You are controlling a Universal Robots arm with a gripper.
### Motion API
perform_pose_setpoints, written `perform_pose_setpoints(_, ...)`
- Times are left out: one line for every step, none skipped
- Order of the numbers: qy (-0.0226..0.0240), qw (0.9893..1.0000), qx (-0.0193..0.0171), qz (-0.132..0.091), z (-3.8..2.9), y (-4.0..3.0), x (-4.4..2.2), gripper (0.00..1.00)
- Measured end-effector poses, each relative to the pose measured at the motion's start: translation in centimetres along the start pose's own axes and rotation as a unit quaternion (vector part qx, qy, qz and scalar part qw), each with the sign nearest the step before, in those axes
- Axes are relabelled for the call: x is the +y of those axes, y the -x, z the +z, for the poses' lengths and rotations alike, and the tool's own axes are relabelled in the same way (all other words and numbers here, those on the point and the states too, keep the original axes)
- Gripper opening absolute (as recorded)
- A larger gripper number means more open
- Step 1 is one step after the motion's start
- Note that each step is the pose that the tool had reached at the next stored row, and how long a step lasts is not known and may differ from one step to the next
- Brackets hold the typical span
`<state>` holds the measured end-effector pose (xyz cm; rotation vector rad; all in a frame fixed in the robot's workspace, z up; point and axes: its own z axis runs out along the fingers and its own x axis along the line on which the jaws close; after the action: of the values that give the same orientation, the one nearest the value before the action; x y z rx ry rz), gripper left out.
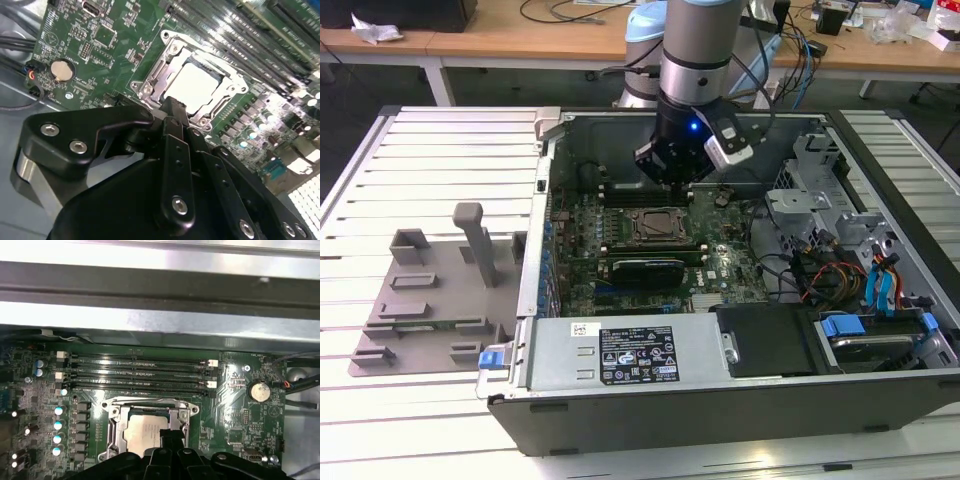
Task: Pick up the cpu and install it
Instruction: 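Install the first cpu locking lever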
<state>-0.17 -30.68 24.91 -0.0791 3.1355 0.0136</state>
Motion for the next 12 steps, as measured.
perform_pose_setpoints(-0.0080,1.0000,0.0004,0.000,-0.35,0.00,-0.03,0.11)
perform_pose_setpoints(-0.0095,1.0000,0.0005,0.000,-0.46,0.00,-0.12,0.11)
perform_pose_setpoints(-0.0107,0.9999,0.0006,0.000,-0.56,-0.01,-0.20,0.11)
perform_pose_setpoints(-0.0114,0.9999,0.0006,0.000,-0.68,-0.02,-0.42,0.11)
perform_pose_setpoints(-0.0114,0.9999,0.0005,0.000,-0.86,-0.04,-0.70,0.11)
perform_pose_setpoints(-0.0113,0.9999,0.0003,0.000,-1.00,-0.07,-0.95,0.11)
perform_pose_setpoints(-0.0113,0.9999,0.0002,0.000,-1.10,-0.08,-1.13,0.11)
perform_pose_setpoints(-0.0113,0.9999,0.0002,0.000,-1.10,-0.08,-1.14,0.11)
perform_pose_setpoints(-0.0113,0.9999,0.0002,0.000,-1.10,-0.08,-1.14,0.11)
perform_pose_setpoints(-0.0113,0.9999,0.0002,0.000,-1.10,-0.08,-1.15,0.11)
perform_pose_setpoints(-0.0113,0.9999,0.0002,0.000,-1.10,-0.08,-1.16,0.11)
perform_pose_setpoints(-0.0113,0.9999,0.0002,0.000,-1.10,-0.08,-1.16,0.11)
